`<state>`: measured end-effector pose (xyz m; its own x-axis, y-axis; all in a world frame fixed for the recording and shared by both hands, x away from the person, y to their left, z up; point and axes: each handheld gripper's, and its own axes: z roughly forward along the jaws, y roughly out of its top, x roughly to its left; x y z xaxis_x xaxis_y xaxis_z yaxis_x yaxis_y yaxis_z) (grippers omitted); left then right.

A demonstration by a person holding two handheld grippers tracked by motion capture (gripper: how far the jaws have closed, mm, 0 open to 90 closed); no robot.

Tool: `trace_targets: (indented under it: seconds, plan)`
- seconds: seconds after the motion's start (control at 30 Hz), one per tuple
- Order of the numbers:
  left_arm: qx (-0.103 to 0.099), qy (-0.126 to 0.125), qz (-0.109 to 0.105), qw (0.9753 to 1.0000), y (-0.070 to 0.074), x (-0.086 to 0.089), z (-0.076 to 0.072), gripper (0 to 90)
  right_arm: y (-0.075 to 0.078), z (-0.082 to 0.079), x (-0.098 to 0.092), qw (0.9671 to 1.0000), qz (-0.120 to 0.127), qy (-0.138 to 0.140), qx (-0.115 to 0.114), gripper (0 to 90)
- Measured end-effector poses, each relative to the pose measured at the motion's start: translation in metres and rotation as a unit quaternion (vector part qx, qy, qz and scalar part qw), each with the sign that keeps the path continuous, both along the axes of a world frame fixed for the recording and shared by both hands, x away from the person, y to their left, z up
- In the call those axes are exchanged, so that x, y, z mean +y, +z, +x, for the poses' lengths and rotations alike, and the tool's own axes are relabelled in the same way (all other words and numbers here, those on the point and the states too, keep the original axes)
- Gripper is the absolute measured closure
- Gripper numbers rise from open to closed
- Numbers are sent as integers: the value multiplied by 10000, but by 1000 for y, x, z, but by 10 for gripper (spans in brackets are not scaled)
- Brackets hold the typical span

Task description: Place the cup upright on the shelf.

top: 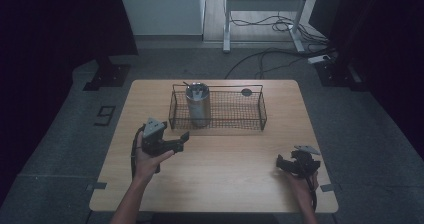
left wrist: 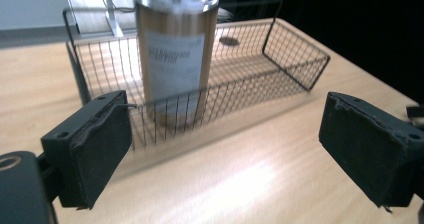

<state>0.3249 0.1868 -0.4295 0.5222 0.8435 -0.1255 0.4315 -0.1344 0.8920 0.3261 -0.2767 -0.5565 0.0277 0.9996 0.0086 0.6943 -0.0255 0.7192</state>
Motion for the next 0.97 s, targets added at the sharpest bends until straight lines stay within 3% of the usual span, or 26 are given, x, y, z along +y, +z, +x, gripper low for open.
trace_targets:
  seconds: [0.23, 0.5, 0.7, 0.97]
  plan:
    - [153, 67, 5, 9999, -22, 19, -24, 70, 0, 0, 0, 10000, -1, -1, -2, 17]
    - [295, 94, 201, 9993, -48, 27, -42, 71, 0, 0, 0, 10000, 0, -23, -2, 17]
    - [377, 137, 321, 9987, -59, 25, -42, 77, 0, 0, 0, 10000, 0, -33, -3, 18]
    - [449, 84, 296, 9985, -65, 21, -40, 81, 0, 0, 0, 10000, 1, -35, -5, 18]
